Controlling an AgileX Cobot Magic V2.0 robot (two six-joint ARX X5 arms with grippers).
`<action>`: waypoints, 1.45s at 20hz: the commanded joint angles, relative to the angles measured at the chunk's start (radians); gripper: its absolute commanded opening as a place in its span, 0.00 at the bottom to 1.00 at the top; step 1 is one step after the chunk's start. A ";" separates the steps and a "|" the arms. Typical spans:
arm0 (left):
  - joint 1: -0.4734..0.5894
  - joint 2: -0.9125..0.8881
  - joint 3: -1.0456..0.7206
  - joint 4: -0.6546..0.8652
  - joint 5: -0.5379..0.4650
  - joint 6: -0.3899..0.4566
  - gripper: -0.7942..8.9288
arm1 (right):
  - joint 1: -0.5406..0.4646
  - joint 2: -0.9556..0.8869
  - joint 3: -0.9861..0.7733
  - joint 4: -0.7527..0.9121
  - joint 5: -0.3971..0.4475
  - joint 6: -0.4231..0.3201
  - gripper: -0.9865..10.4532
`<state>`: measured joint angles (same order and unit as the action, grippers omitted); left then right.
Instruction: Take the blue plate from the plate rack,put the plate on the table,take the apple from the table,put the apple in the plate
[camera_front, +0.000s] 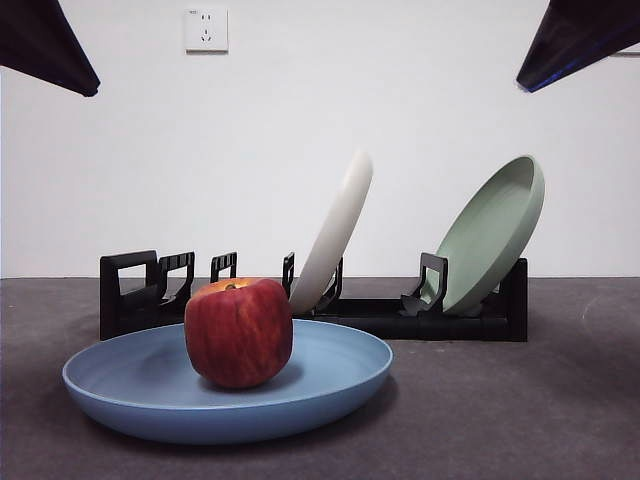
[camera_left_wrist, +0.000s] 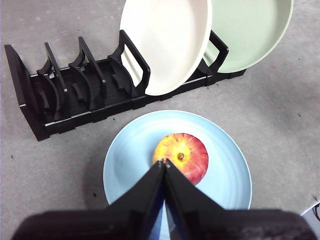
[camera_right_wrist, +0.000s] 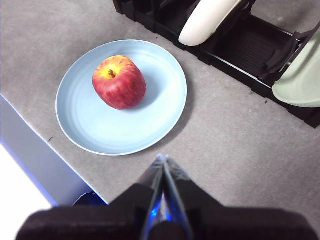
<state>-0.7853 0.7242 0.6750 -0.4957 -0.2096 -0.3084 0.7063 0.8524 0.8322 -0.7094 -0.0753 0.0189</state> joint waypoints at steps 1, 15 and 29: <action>0.002 -0.004 0.000 -0.004 0.003 -0.008 0.08 | 0.000 -0.003 -0.005 0.005 0.003 -0.002 0.09; 0.722 -0.537 -0.312 0.207 0.071 0.243 0.08 | 0.000 -0.003 -0.005 0.004 0.003 -0.002 0.09; 0.800 -0.723 -0.663 0.306 0.086 0.264 0.08 | 0.000 -0.003 -0.005 0.004 0.003 -0.002 0.09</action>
<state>0.0113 0.0048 0.0231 -0.1970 -0.1238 -0.0589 0.7063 0.8513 0.8322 -0.7094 -0.0750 0.0189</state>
